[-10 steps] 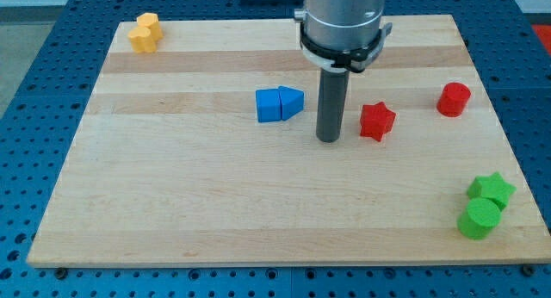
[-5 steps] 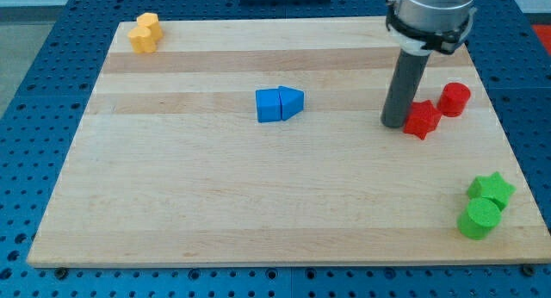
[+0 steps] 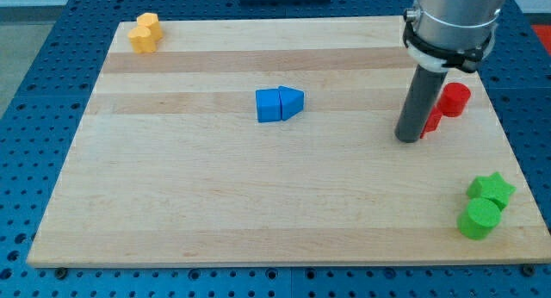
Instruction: Reposition the red star left to the red circle
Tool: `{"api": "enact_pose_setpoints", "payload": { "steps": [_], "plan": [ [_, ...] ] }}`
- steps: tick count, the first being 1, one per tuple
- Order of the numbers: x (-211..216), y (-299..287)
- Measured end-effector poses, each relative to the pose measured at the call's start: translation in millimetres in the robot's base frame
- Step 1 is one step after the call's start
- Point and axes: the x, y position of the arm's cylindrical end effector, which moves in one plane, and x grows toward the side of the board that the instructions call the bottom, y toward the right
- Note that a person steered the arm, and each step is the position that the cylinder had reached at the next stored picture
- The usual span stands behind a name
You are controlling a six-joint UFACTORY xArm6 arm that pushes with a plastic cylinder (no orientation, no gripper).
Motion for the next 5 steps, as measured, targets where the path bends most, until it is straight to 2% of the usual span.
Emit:
{"api": "enact_pose_setpoints", "payload": {
  "steps": [4, 5],
  "plan": [
    [-16, 23],
    [-19, -5]
  ]
}}
